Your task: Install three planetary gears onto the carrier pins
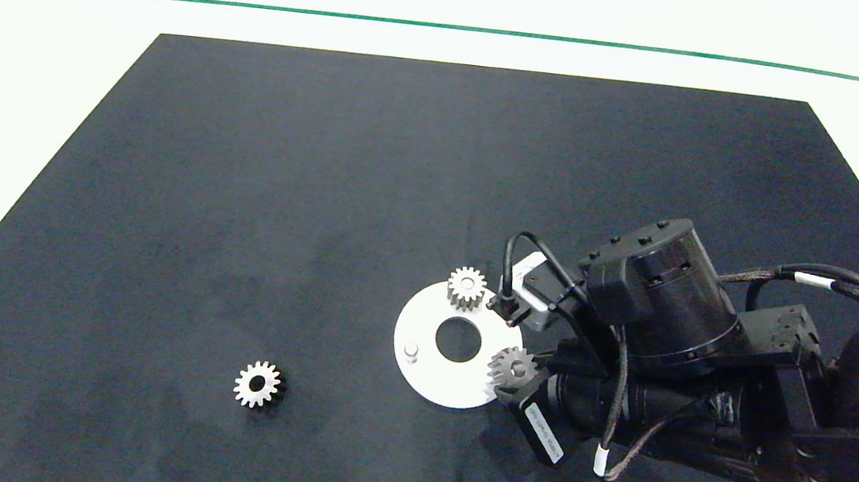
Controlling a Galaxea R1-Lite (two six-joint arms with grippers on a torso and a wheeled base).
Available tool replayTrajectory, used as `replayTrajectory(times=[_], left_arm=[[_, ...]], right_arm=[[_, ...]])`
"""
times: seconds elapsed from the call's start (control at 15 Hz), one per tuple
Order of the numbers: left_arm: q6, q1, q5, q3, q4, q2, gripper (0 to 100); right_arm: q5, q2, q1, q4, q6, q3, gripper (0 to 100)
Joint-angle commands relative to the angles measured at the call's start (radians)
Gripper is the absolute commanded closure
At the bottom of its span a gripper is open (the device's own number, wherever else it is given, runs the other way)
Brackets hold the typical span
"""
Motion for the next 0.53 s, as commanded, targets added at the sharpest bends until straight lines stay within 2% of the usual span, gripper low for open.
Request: replayTrajectory(times=[0.07, 0.33, 0.53], left_arm=[[0.001, 0.0, 0.001, 0.0, 0.004, 0.001, 0], [0.001, -0.02, 0.001, 0.002, 0.004, 0.001, 0], [0.001, -0.02, 0.001, 0.002, 0.004, 0.001, 0]], right_arm=[[0.001, 0.0, 0.0, -0.001, 0.007, 0.001, 96], [-0.004, 0.006, -0.001, -0.054, 0.009, 0.001, 96], [-0.005, 0.008, -0.001, -0.057, 0.007, 0.003, 96]])
